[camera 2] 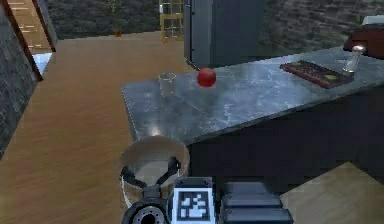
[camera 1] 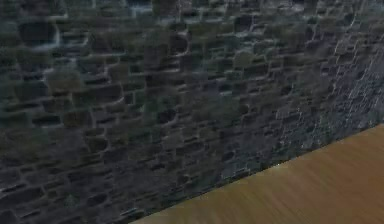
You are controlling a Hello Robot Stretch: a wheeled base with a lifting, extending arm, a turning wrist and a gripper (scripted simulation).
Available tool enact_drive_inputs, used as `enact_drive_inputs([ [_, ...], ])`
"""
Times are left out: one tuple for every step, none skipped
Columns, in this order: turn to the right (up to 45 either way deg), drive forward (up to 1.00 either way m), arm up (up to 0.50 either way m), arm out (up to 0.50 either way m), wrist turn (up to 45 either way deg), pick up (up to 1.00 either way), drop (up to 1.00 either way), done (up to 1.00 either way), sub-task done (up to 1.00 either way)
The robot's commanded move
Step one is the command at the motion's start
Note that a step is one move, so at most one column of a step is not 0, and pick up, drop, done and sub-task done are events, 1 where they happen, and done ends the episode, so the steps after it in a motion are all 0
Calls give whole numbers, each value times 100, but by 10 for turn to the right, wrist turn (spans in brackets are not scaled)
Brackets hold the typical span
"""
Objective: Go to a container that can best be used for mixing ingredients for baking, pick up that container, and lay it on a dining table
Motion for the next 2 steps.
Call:
enact_drive_inputs([
  [450, 0, 0, 0, 0, 0, 0, 0, 0],
  [30, 0, 0, 0, 0, 0, 0, 0, 0],
])
